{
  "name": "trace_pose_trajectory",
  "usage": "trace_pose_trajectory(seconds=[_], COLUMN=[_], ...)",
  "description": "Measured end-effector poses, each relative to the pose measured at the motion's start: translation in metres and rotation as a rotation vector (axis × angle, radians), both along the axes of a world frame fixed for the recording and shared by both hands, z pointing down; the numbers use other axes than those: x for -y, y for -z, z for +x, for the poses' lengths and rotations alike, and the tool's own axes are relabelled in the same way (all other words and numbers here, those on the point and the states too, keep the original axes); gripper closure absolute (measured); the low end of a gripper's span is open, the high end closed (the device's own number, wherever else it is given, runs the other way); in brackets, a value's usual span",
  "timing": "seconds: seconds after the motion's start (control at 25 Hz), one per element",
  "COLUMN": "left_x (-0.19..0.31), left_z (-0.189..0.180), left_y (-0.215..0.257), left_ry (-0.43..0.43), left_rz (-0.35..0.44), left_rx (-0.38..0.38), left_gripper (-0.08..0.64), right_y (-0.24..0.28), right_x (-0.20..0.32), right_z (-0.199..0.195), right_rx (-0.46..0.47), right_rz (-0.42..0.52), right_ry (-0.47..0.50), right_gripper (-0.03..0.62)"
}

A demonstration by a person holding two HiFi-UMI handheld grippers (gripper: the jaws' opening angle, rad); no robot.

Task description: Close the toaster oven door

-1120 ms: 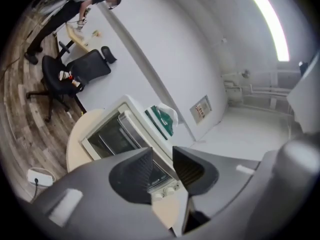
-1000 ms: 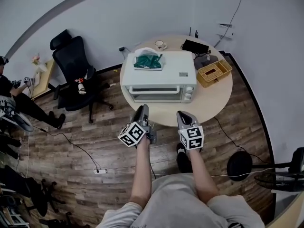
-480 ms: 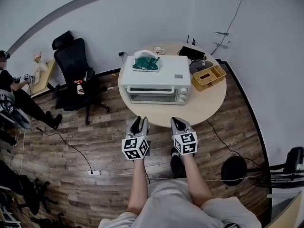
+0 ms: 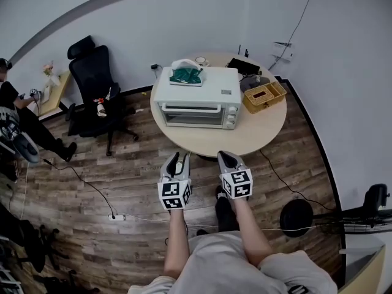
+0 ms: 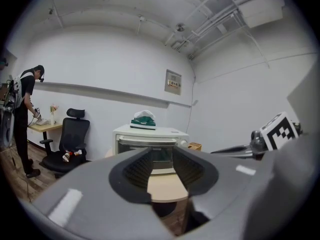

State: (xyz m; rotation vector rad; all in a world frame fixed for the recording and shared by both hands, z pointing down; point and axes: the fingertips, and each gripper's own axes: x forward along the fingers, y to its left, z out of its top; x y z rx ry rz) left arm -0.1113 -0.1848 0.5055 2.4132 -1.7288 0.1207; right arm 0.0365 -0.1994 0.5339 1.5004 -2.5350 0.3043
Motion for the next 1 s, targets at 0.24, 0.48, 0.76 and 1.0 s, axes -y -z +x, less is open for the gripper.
trace_pose_trajectory(seconds=[0.24, 0.48, 0.76, 1.0], left_x=[-0.026, -0.051, -0.073, -0.084], left_z=[-0.001, -0.008, -0.019, -0.026], left_y=[-0.004, -0.003, -0.009, -0.008], left_ry=[-0.003, -0.001, 0.001, 0.007], left_rz=[-0.006, -0.001, -0.005, -0.008], left_rx=[-0.011, -0.009, -0.021, -0.042], left_gripper=[0.396, 0.396, 0.396, 0.397], right_y=[0.003, 0.004, 0.003, 0.009], right_x=[-0.026, -0.051, -0.072, -0.084], right_z=[0.002, -0.002, -0.011, -0.021], right_rx=[-0.001, 0.001, 0.004, -0.002], right_rz=[0.007, 0.011, 0.016, 0.026], right_ry=[-0.009, -0.017, -0.016, 0.007], right_gripper=[0.592, 0.592, 0.592, 0.592])
